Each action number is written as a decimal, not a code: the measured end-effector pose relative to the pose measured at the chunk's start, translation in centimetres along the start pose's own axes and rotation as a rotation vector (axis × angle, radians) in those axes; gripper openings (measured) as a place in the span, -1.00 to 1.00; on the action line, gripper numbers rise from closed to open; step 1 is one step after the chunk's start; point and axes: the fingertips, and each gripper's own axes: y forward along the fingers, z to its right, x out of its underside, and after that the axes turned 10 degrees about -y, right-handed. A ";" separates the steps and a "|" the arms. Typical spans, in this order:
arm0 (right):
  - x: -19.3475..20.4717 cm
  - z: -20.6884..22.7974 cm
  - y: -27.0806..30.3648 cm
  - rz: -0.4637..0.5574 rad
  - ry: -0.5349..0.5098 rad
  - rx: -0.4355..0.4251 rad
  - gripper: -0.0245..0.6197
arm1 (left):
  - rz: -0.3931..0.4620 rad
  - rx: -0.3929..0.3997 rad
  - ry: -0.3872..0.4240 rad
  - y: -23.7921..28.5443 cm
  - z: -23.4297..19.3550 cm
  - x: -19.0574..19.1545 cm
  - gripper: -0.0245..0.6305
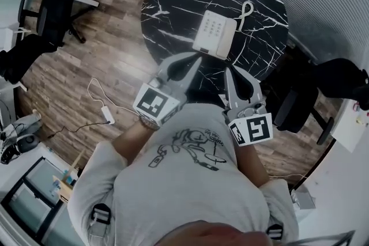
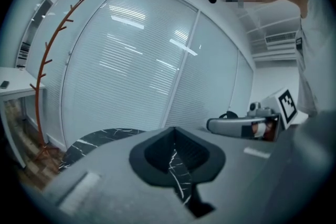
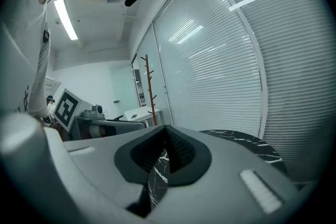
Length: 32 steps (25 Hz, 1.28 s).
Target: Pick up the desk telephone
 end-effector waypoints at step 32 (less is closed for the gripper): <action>21.0 12.0 8.6 -0.282 0.270 0.082 -0.10 | -0.269 -0.067 -0.092 12.3 -14.8 15.9 -0.43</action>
